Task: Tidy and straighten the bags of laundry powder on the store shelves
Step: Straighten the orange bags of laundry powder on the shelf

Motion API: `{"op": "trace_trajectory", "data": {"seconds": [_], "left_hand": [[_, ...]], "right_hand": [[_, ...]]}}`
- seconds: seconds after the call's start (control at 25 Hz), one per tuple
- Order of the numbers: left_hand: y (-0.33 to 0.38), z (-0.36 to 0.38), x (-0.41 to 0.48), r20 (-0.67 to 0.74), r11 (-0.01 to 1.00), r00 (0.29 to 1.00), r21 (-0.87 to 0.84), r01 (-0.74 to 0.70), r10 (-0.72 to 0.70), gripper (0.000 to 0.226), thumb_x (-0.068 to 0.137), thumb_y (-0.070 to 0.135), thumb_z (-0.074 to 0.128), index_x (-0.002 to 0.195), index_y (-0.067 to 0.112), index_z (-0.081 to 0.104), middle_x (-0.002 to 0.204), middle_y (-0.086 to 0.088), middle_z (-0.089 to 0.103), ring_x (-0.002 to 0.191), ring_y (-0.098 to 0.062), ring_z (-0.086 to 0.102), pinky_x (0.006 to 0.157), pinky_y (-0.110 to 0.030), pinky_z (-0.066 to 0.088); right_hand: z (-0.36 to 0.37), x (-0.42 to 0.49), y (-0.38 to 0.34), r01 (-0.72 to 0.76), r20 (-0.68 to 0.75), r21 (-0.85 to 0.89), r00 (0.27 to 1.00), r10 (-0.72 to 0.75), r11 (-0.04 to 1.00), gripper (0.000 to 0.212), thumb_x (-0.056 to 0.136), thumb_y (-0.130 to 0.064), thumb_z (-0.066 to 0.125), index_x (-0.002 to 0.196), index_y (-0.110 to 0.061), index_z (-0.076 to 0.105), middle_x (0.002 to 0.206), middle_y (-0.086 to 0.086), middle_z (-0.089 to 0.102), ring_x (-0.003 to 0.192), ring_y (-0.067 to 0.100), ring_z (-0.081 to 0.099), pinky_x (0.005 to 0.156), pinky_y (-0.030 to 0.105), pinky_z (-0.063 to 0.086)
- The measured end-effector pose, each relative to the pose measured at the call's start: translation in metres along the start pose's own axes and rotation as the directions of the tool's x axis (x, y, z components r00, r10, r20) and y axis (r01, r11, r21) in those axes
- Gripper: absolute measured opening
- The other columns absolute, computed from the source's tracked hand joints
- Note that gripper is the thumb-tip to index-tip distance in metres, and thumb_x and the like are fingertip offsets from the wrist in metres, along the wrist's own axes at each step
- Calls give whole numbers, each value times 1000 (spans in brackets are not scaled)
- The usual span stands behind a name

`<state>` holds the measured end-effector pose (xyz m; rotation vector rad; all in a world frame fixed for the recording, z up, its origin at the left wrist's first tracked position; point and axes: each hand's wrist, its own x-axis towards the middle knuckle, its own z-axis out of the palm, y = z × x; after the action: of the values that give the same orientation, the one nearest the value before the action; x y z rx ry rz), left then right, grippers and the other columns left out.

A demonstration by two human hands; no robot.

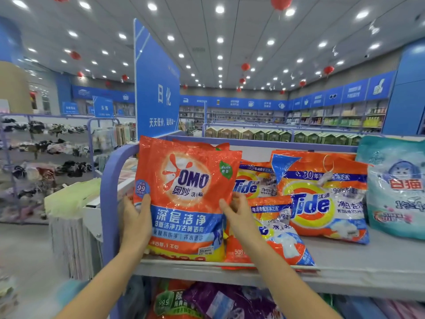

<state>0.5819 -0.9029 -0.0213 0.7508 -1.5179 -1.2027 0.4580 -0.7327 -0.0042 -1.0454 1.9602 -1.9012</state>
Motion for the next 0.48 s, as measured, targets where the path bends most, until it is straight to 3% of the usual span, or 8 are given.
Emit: {"op": "trace_trajectory", "data": {"seconds": [0.12, 0.2, 0.28, 0.36, 0.44, 0.48], "left_hand": [[-6, -7, -6, 14, 988, 993, 102, -118, 117, 51, 93, 47, 43, 136, 26, 25, 130, -8, 51, 110, -23, 58, 86, -43, 50], [-11, -10, -19, 38, 925, 963, 273, -266, 266, 65, 90, 54, 43, 144, 29, 16, 147, -7, 33, 134, -26, 36, 107, -51, 35], [-6, -2, -49, 101, 826, 899, 362, -432, 426, 71, 90, 53, 43, 148, 34, 6, 157, 2, 11, 145, -14, 9, 118, -39, 12], [4, 10, -75, 193, 707, 775, 323, -630, 602, 64, 90, 45, 43, 146, 34, 15, 154, 10, 13, 140, 5, 6, 114, -14, 6], [13, 27, -90, 353, 623, 655, 216, -752, 669, 48, 87, 37, 43, 134, 28, 36, 140, 13, 33, 126, 16, 26, 102, -2, 23], [18, 35, -95, 457, 604, 603, 166, -780, 653, 40, 87, 36, 43, 126, 28, 41, 131, 16, 38, 115, 14, 39, 95, -4, 34]], "right_hand": [[-62, 6, -9, 151, -178, -221, 965, -192, 963, 20, 94, -21, 53, 114, -18, 52, 103, -8, 60, 98, 9, 58, 75, 14, 44], [-106, 19, -8, 166, -196, -519, 932, -306, 838, 15, 93, -16, 54, 107, -14, 61, 100, -1, 65, 94, 13, 60, 72, 12, 42], [-132, 39, 0, 132, -92, -714, 956, -279, 688, 22, 93, -16, 54, 112, -10, 62, 108, 5, 67, 96, 15, 59, 78, 19, 45], [-135, 55, 9, 127, 56, -826, 988, -144, 549, 30, 94, -24, 53, 121, -12, 59, 116, 5, 65, 103, 18, 59, 87, 28, 47], [-128, 65, 15, 168, 174, -918, 985, -15, 359, 35, 95, -40, 46, 120, -18, 58, 114, 1, 65, 103, 18, 58, 96, 35, 40], [-123, 69, 18, 187, 197, -944, 980, 10, 271, 37, 95, -47, 42, 115, -21, 59, 109, -1, 65, 102, 17, 57, 102, 38, 34]]}}
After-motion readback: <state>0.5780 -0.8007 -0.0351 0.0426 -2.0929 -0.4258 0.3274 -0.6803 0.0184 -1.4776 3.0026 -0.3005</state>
